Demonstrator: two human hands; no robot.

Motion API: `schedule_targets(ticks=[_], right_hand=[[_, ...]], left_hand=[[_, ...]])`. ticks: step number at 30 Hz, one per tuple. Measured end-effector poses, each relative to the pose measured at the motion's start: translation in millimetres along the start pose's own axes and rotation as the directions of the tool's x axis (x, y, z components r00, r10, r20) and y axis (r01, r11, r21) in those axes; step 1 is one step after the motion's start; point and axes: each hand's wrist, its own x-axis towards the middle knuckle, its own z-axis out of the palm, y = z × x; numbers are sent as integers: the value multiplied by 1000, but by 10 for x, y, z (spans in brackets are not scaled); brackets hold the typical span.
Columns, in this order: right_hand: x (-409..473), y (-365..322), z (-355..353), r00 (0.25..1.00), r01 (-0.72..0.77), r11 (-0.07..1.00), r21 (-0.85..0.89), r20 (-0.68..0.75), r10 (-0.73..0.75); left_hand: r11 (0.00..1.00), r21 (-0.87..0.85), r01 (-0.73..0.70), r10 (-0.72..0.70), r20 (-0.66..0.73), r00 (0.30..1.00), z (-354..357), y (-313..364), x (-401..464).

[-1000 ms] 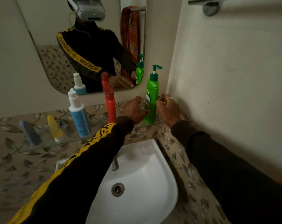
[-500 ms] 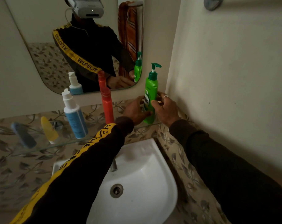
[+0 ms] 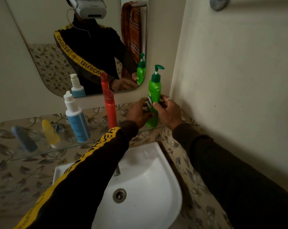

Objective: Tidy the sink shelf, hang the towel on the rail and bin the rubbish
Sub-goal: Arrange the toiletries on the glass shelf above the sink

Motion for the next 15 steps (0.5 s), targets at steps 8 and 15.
schedule_targets(ticks=[8,15], right_hand=[[-42,-83,68,1000,-1,1000,17,25,0],[-100,-185,165,998,-34,999,16,60,33]], left_hand=[[1000,-7,-11,11,-51,999,-67,6,-91],[999,50,-4,8,-75,997,-194,21,-190]])
